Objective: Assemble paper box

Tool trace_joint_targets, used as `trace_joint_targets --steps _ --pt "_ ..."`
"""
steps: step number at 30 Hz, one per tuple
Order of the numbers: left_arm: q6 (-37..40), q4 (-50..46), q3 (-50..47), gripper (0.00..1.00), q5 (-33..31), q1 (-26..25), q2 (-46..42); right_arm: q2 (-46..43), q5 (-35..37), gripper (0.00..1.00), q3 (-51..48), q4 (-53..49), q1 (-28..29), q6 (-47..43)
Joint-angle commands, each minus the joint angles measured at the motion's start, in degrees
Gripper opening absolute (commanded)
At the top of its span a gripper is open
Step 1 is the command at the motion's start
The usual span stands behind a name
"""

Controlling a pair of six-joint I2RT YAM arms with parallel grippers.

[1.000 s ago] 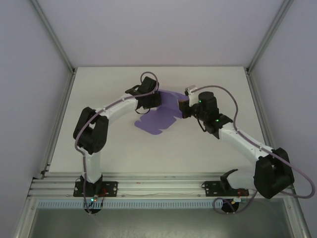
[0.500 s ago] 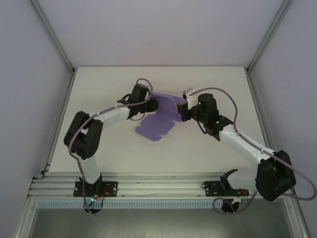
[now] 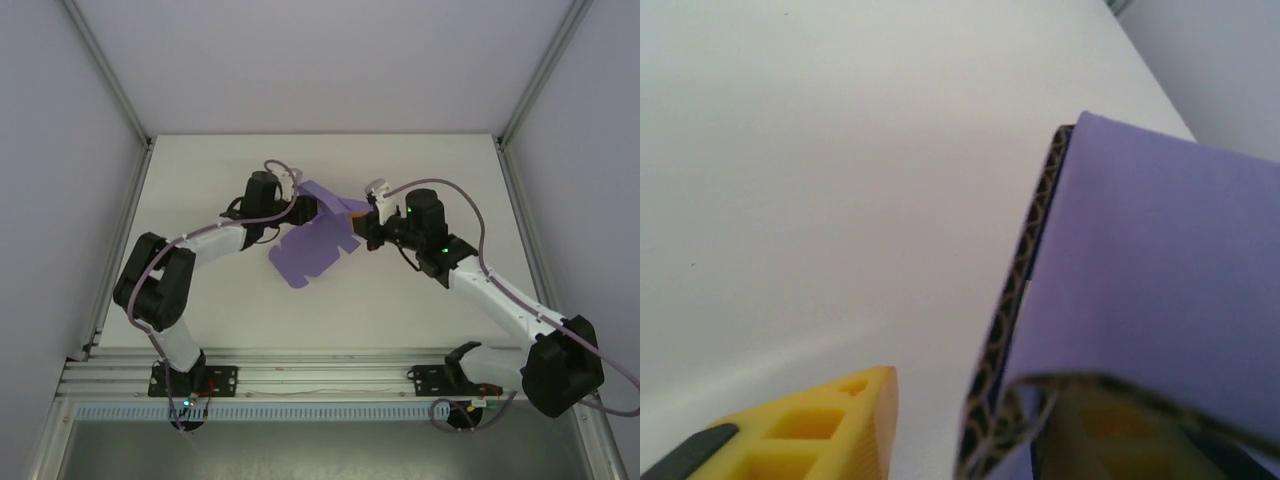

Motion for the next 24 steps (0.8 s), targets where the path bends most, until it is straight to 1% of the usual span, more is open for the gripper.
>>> trace_joint_targets --steps 1,4,8,14,19,24 --pt "1.8 7.0 -1.3 0.41 3.7 1.3 -1.7 -2.6 -2.8 0.0 1.1 -2.1 -0.1 -0.5" --pt "0.9 8.4 -1.7 0.43 5.8 2.2 -1.7 -2.7 -3.5 0.0 1.1 -2.0 -0.5 -0.3" --pt "-0.5 12.3 -3.0 0.44 10.8 3.4 -1.8 -2.7 -4.5 0.0 0.9 -1.6 -0.9 0.2" --pt "0.7 14.7 -2.8 0.44 18.8 3.5 -1.2 -2.5 -6.0 0.0 1.1 -1.8 -1.2 0.3" --pt "0.7 14.8 -1.9 0.44 20.1 3.6 -0.1 -2.6 -6.7 0.0 1.2 -1.5 -1.3 0.6" --pt "-0.1 14.7 0.2 0.42 21.3 3.5 3.1 -2.7 -7.9 0.0 1.2 -0.4 -1.6 1.4"
